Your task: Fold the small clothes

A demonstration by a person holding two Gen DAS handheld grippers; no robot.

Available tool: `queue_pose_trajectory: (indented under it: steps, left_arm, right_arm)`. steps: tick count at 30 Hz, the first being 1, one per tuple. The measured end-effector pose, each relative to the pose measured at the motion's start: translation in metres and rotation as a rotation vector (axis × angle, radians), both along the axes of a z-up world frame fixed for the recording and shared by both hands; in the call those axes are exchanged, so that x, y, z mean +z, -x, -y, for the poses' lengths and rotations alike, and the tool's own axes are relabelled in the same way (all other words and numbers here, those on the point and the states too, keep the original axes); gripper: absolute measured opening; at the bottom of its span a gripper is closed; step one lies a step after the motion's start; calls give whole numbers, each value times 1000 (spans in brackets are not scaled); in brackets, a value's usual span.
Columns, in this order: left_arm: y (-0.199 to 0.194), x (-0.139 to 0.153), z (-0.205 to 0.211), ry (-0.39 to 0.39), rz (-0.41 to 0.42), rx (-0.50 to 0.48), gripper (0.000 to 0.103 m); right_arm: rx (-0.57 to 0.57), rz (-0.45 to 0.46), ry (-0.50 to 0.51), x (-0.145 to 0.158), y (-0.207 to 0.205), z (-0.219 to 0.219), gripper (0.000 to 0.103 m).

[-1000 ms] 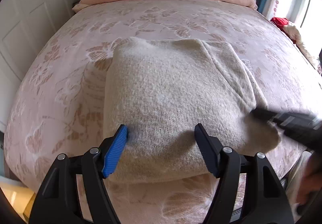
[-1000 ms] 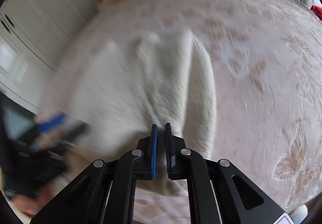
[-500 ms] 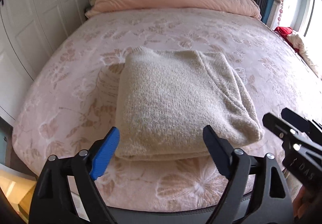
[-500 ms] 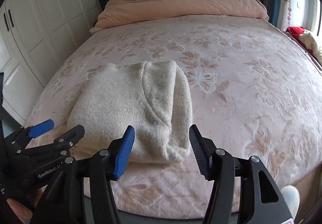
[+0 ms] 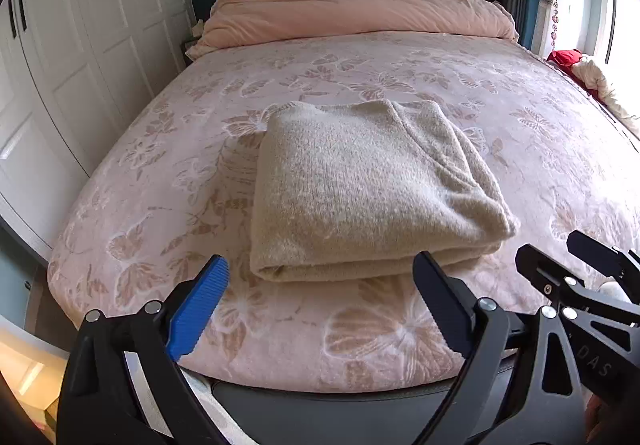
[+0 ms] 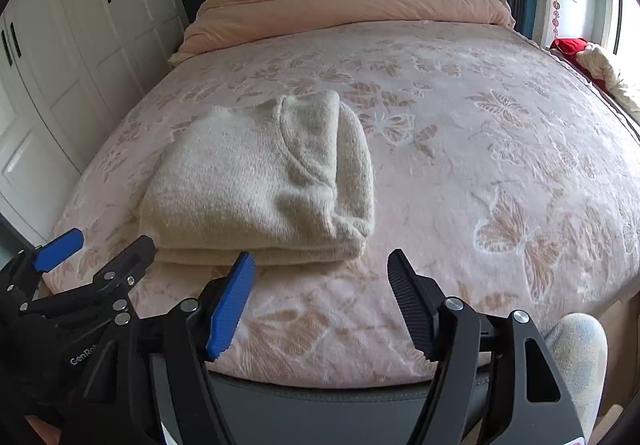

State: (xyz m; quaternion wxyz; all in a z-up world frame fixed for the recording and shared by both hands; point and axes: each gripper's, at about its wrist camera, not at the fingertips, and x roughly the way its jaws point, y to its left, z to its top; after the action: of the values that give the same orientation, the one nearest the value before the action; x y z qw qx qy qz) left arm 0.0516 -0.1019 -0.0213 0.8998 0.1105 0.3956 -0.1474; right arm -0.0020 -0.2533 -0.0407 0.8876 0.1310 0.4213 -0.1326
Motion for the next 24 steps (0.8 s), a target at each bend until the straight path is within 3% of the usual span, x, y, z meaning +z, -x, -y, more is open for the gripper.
queue_pose_trajectory:
  steps: [24]
  left_arm:
    - [27, 6, -13, 4, 84, 94, 91]
  right_arm:
    - [-1, 37, 64, 15, 22, -18, 69]
